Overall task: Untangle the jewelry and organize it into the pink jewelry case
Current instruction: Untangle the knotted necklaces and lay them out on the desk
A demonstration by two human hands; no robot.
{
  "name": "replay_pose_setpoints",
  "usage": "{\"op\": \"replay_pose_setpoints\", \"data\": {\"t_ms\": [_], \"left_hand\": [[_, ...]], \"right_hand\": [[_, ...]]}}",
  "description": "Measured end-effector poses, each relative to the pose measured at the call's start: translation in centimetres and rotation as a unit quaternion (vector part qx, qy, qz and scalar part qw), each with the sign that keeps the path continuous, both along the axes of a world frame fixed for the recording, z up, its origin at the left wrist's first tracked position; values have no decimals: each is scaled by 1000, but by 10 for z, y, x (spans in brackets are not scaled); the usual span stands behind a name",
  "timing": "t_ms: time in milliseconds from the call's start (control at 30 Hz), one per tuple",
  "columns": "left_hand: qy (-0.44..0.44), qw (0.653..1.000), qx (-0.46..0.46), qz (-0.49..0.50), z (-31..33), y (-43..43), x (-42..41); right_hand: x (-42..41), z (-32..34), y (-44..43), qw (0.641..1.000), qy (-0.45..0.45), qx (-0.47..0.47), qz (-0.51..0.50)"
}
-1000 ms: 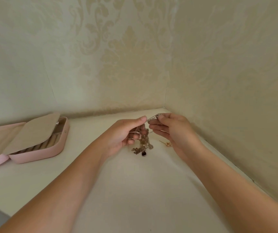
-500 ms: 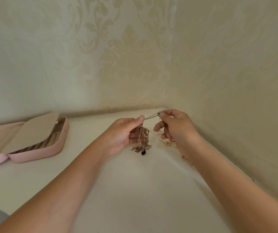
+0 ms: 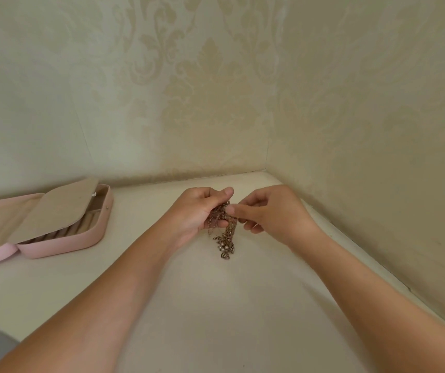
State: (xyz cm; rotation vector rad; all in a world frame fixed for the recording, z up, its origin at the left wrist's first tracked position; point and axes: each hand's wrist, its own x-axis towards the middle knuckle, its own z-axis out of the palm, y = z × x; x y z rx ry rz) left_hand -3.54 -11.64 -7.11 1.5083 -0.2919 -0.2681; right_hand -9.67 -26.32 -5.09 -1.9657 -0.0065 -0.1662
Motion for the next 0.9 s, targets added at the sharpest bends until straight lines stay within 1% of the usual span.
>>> {"op": "replay_pose_setpoints", "data": {"t_ms": [67, 133, 200, 267, 367, 433, 533, 600, 700, 800, 900], "left_hand": [[-13, 1000, 5, -3, 0, 0, -2], [-21, 1000, 2, -1, 1, -1, -3], [-23, 1000, 1, 4, 2, -1, -3], [-24, 1000, 19, 3, 3, -1, -5], [-8, 1000, 24, -7, 4, -3, -6], [10, 1000, -2, -7, 6, -2, -5], [27, 999, -17, 5, 9, -1, -5], [40, 999, -27, 9, 10, -1, -7], [52, 998, -43, 5, 11, -2, -7], [70, 995, -69, -3, 9, 0, -4], [97, 992, -76, -6, 8, 2, -2]], "right_hand": [[1, -3, -1, 999, 28, 3, 17], [2, -2, -4, 998, 50, 30, 28], [0, 2, -6, 996, 58, 64, 29], [-2, 5, -7, 993, 62, 93, 23], [-1, 3, -8, 987, 71, 139, 36], [2, 2, -8, 978, 75, 186, 53], [7, 0, -10, 953, 89, 282, 68], [9, -2, -9, 942, 95, 314, 67], [11, -5, -5, 941, 78, 327, 38], [13, -6, -5, 953, 44, 299, -25], [13, -5, -7, 955, 22, 292, -37]]}}
